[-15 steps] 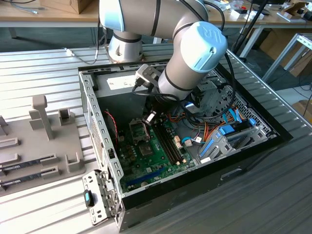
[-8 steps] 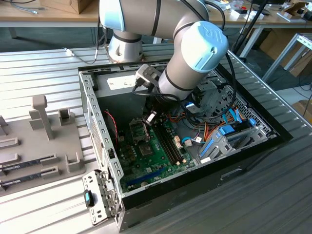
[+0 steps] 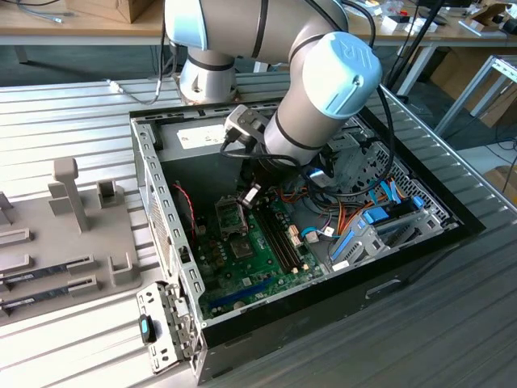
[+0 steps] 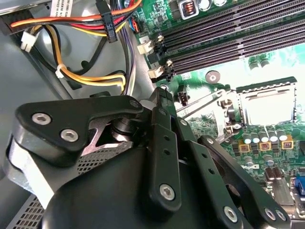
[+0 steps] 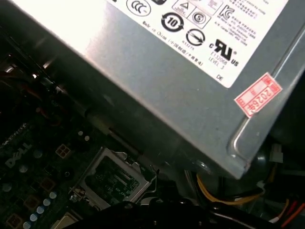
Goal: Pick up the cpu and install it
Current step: 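Close the cpu cover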
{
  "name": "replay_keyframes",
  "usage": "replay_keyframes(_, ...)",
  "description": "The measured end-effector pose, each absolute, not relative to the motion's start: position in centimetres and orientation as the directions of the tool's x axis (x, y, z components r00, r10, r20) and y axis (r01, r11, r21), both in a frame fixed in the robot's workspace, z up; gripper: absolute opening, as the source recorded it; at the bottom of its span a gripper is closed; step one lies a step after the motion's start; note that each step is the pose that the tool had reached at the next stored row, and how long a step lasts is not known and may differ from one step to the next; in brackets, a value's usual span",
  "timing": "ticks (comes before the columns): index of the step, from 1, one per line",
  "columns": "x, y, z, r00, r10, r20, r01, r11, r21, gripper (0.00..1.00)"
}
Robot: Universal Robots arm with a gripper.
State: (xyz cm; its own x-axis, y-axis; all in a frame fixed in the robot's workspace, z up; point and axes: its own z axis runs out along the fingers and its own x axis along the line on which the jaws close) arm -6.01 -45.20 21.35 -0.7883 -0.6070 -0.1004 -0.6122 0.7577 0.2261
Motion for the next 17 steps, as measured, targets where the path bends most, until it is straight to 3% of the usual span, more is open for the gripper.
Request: replay_keyframes(17, -6.0, -45.8, 22.7, -0.782, -0.614, -0.108, -0.62, 0.749, 0.234, 0.11)
